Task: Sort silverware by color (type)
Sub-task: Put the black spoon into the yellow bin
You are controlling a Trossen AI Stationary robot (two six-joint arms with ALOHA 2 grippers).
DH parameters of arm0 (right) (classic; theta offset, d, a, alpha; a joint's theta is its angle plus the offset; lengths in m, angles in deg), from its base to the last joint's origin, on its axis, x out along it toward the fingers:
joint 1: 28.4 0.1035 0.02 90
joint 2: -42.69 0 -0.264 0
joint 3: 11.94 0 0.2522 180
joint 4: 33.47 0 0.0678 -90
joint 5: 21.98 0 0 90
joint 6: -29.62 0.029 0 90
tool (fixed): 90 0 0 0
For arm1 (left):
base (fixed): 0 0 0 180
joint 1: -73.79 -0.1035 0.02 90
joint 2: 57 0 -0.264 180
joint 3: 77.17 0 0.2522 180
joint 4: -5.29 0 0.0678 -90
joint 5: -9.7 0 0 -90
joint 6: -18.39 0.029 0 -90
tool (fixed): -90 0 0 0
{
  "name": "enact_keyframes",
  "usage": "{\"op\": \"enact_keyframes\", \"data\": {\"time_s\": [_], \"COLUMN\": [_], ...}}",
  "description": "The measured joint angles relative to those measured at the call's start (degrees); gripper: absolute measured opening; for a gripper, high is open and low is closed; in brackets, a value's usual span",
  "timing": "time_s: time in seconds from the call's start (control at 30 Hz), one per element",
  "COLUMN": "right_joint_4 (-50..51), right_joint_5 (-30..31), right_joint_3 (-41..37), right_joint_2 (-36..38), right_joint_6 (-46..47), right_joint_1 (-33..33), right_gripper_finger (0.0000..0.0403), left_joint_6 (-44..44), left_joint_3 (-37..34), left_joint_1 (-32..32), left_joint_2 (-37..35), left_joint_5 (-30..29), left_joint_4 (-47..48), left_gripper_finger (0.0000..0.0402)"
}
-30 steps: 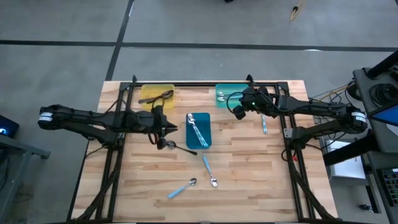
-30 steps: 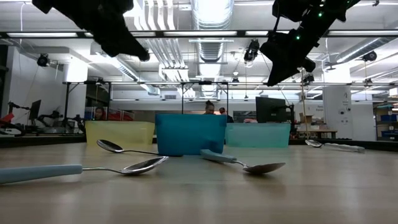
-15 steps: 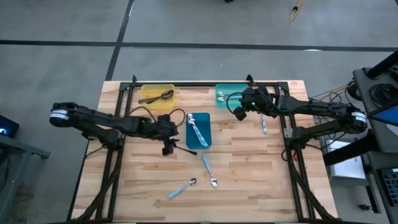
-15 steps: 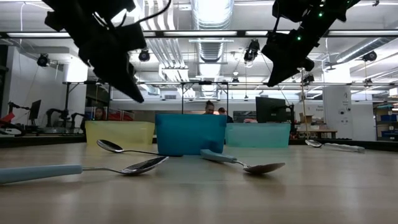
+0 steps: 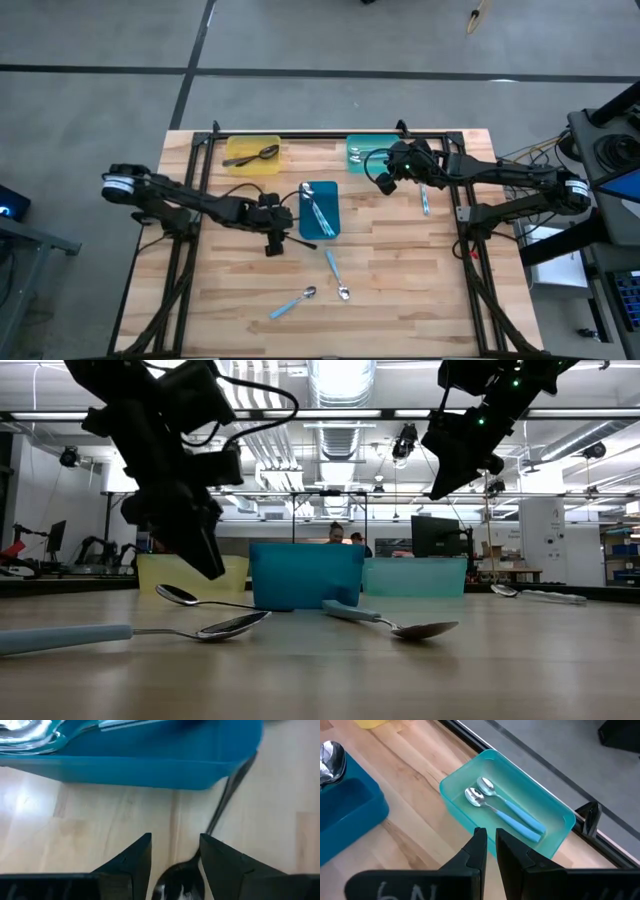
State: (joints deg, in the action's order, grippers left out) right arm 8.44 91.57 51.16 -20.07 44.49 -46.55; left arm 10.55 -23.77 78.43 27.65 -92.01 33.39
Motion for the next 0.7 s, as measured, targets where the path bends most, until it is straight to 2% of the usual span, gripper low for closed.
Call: {"op": "enact_keyframes", "data": {"time_s": [0.2, 0.7], "right_joint_4": [-0.14, -0.13], "right_joint_5": [-0.02, -0.02], "right_joint_3": [0.00, -0.09], "right_joint_2": [0.00, 0.00], "right_joint_6": [0.12, 0.91], "right_joint_1": [0.02, 0.01], "right_gripper_finger": [0.0031, 0.0031], "left_joint_6": [-0.03, -2.15], "left_joint_3": [0.01, 0.14], "left_joint_1": [0.58, 4.03], "left_joint_2": [2.77, 8.64], "left_joint_5": [3.45, 3.02], "left_joint_4": [-3.07, -4.03], "left_gripper_finger": [0.0146, 0.0146]}}
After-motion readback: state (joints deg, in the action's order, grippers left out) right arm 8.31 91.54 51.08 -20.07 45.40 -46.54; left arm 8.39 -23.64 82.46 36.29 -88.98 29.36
